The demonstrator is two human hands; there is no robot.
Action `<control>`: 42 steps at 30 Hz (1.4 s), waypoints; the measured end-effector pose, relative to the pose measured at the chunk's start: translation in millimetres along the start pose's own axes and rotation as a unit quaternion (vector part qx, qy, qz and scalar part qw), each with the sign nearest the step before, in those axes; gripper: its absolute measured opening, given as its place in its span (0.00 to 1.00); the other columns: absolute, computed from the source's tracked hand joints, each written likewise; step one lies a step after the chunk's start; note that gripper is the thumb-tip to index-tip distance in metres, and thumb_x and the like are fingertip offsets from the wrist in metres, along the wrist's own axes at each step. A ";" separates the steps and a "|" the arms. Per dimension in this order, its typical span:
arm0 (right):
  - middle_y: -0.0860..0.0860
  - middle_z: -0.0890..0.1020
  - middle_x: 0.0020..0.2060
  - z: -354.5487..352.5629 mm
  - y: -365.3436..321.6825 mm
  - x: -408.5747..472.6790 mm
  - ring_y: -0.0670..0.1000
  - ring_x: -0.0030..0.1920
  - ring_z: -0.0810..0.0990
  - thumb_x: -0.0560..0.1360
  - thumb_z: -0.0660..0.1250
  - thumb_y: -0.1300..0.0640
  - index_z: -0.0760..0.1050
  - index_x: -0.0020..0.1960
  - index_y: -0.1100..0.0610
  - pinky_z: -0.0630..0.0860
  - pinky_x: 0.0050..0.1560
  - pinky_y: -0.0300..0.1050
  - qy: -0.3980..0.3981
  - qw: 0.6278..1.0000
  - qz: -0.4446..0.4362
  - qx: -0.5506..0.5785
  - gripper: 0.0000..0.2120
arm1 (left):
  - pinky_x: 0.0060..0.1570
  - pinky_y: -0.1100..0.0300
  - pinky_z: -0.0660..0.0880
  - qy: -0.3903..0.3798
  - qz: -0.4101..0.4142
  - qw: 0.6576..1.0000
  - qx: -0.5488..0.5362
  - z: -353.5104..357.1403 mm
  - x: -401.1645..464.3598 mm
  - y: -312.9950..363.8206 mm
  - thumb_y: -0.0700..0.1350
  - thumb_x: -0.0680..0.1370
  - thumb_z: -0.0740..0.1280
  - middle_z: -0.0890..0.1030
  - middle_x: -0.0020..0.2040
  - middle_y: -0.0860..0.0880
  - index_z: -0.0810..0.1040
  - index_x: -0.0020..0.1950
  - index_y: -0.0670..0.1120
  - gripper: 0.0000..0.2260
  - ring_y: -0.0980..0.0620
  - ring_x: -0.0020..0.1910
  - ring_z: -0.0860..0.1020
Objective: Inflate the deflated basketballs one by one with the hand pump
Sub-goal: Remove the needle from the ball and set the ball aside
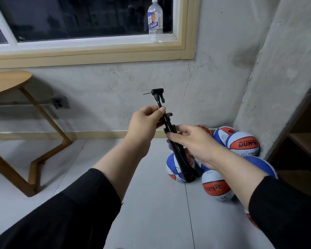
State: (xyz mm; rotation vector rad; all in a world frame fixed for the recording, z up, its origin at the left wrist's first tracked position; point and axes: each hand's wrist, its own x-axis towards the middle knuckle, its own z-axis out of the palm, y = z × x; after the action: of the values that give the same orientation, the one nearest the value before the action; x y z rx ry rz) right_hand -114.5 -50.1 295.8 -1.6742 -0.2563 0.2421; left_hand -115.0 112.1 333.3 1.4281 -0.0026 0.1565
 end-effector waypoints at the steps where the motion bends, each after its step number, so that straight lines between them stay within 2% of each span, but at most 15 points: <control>1: 0.52 0.86 0.43 2.6 3.0 -6.3 0.52 0.45 0.85 0.76 0.75 0.49 0.83 0.55 0.54 0.77 0.44 0.44 -0.008 1.000 0.001 -0.015 0.11 | 0.62 0.49 0.80 -0.003 -0.002 1.000 0.000 -2.9 -6.5 0.6 0.38 0.83 0.68 0.85 0.41 0.48 0.80 0.44 0.43 0.08 0.48 0.50 0.86; 5: 0.52 0.86 0.42 17.2 8.8 -32.9 0.51 0.42 0.84 0.68 0.77 0.44 0.83 0.52 0.54 0.77 0.43 0.49 0.009 1.000 0.016 -0.019 0.19 | 0.64 0.49 0.79 -0.012 -0.061 0.997 0.038 -10.5 -37.0 0.5 0.46 0.84 0.68 0.87 0.49 0.50 0.81 0.55 0.45 0.06 0.50 0.56 0.84; 7: 0.52 0.84 0.40 20.9 8.7 -47.2 0.51 0.38 0.81 0.63 0.77 0.39 0.83 0.53 0.53 0.77 0.40 0.49 0.025 0.999 0.025 -0.037 0.24 | 0.65 0.47 0.79 -0.015 -0.109 0.989 0.097 -15.2 -54.7 -0.9 0.53 0.84 0.67 0.83 0.57 0.49 0.80 0.54 0.50 0.07 0.48 0.61 0.81; 10: 0.54 0.81 0.36 10.0 17.4 -67.6 0.53 0.37 0.80 0.68 0.77 0.40 0.83 0.48 0.53 0.80 0.44 0.57 0.062 0.991 0.035 -0.117 0.18 | 0.63 0.44 0.80 -0.039 -0.153 0.966 0.205 -23.8 -83.8 -9.9 0.56 0.84 0.66 0.81 0.60 0.47 0.78 0.60 0.50 0.12 0.46 0.61 0.79; 12: 0.58 0.84 0.39 -2.9 25.3 -81.2 0.55 0.41 0.83 0.70 0.76 0.40 0.82 0.46 0.56 0.82 0.51 0.61 0.091 0.980 0.050 -0.172 0.19 | 0.60 0.46 0.80 -0.050 -0.137 0.950 0.276 -27.7 -101.0 -20.0 0.56 0.84 0.65 0.82 0.59 0.45 0.79 0.62 0.49 0.13 0.44 0.60 0.80; 14: 0.55 0.83 0.37 -14.9 35.5 -97.3 0.54 0.40 0.82 0.70 0.76 0.40 0.80 0.45 0.60 0.82 0.49 0.54 0.117 0.969 0.070 -0.208 0.22 | 0.53 0.50 0.79 -0.069 -0.117 0.926 0.351 -30.2 -116.4 -33.2 0.56 0.84 0.64 0.82 0.55 0.47 0.81 0.62 0.47 0.15 0.45 0.55 0.80; 16: 0.51 0.77 0.32 -27.1 45.6 -115.8 0.52 0.36 0.76 0.74 0.75 0.44 0.77 0.41 0.58 0.73 0.37 0.45 0.134 0.955 0.092 -0.249 0.18 | 0.53 0.53 0.76 -0.095 -0.114 0.889 0.432 -30.7 -129.4 -47.2 0.56 0.84 0.65 0.82 0.54 0.48 0.81 0.64 0.46 0.17 0.47 0.53 0.79; 18: 0.50 0.74 0.30 -40.9 60.6 -130.7 0.52 0.34 0.73 0.76 0.75 0.47 0.74 0.38 0.57 0.67 0.33 0.45 0.137 0.939 0.111 -0.296 0.18 | 0.57 0.53 0.76 -0.126 -0.113 0.839 0.517 -28.3 -137.7 -61.0 0.57 0.84 0.65 0.82 0.60 0.46 0.80 0.66 0.46 0.18 0.46 0.54 0.79; 20: 0.52 0.77 0.32 -56.0 79.7 -140.6 0.54 0.36 0.77 0.76 0.75 0.45 0.73 0.37 0.57 0.68 0.34 0.45 0.131 0.921 0.136 -0.341 0.19 | 0.54 0.54 0.75 -0.148 -0.109 0.803 0.567 -18.7 -140.4 -72.3 0.56 0.84 0.64 0.82 0.62 0.45 0.79 0.67 0.46 0.18 0.46 0.53 0.77; 23: 0.51 0.77 0.34 -75.0 109.6 -151.0 0.55 0.39 0.77 0.74 0.75 0.43 0.73 0.38 0.55 0.67 0.33 0.43 0.122 0.903 0.175 -0.373 0.19 | 0.52 0.56 0.72 -0.170 -0.093 0.773 0.604 5.3 -136.6 -90.7 0.54 0.85 0.63 0.81 0.63 0.44 0.78 0.68 0.44 0.18 0.44 0.55 0.77; 27: 0.47 0.75 0.34 -90.2 153.8 -162.6 0.52 0.39 0.75 0.74 0.77 0.46 0.70 0.36 0.51 0.65 0.35 0.42 0.119 0.901 0.192 -0.371 0.18 | 0.61 0.53 0.73 -0.250 -0.051 0.690 0.677 38.7 -130.5 -140.6 0.54 0.86 0.61 0.80 0.66 0.43 0.76 0.71 0.44 0.19 0.42 0.64 0.77; 31: 0.52 0.80 0.41 -105.0 220.6 -165.2 0.57 0.45 0.79 0.73 0.75 0.43 0.75 0.46 0.56 0.69 0.38 0.46 0.113 0.875 0.271 -0.385 0.18 | 0.63 0.49 0.76 -0.314 -0.052 0.629 0.709 54.0 -121.4 -208.7 0.58 0.85 0.62 0.79 0.66 0.46 0.75 0.71 0.47 0.20 0.43 0.64 0.77; 34: 0.51 0.78 0.37 -114.6 269.8 -168.1 0.57 0.42 0.78 0.73 0.75 0.43 0.73 0.42 0.55 0.66 0.34 0.46 0.108 0.864 0.304 -0.387 0.17 | 0.63 0.48 0.76 -0.336 -0.069 0.617 0.709 65.1 -109.2 -247.3 0.58 0.85 0.61 0.78 0.66 0.45 0.75 0.71 0.46 0.21 0.42 0.65 0.76; 38: 0.54 0.79 0.40 -126.1 318.5 -164.5 0.58 0.41 0.79 0.71 0.76 0.41 0.70 0.40 0.55 0.69 0.36 0.47 0.120 0.844 0.353 -0.385 0.21 | 0.63 0.48 0.75 -0.357 -0.075 0.610 0.704 80.8 -97.2 -284.8 0.58 0.85 0.61 0.78 0.66 0.45 0.74 0.71 0.46 0.21 0.42 0.65 0.76; 42: 0.51 0.75 0.36 -130.4 355.1 -163.8 0.56 0.39 0.75 0.73 0.76 0.42 0.67 0.39 0.55 0.67 0.35 0.46 0.116 0.823 0.378 -0.407 0.23 | 0.62 0.49 0.75 -0.375 -0.086 0.593 0.707 83.2 -91.7 -314.5 0.58 0.85 0.61 0.77 0.66 0.45 0.74 0.71 0.47 0.21 0.43 0.65 0.76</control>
State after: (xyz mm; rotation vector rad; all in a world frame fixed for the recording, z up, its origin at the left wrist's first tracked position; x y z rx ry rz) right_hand -220.8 -264.1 -40.1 -2.5837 0.6084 0.5663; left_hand -163.6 -21.7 26.8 2.9969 -0.5571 -0.8429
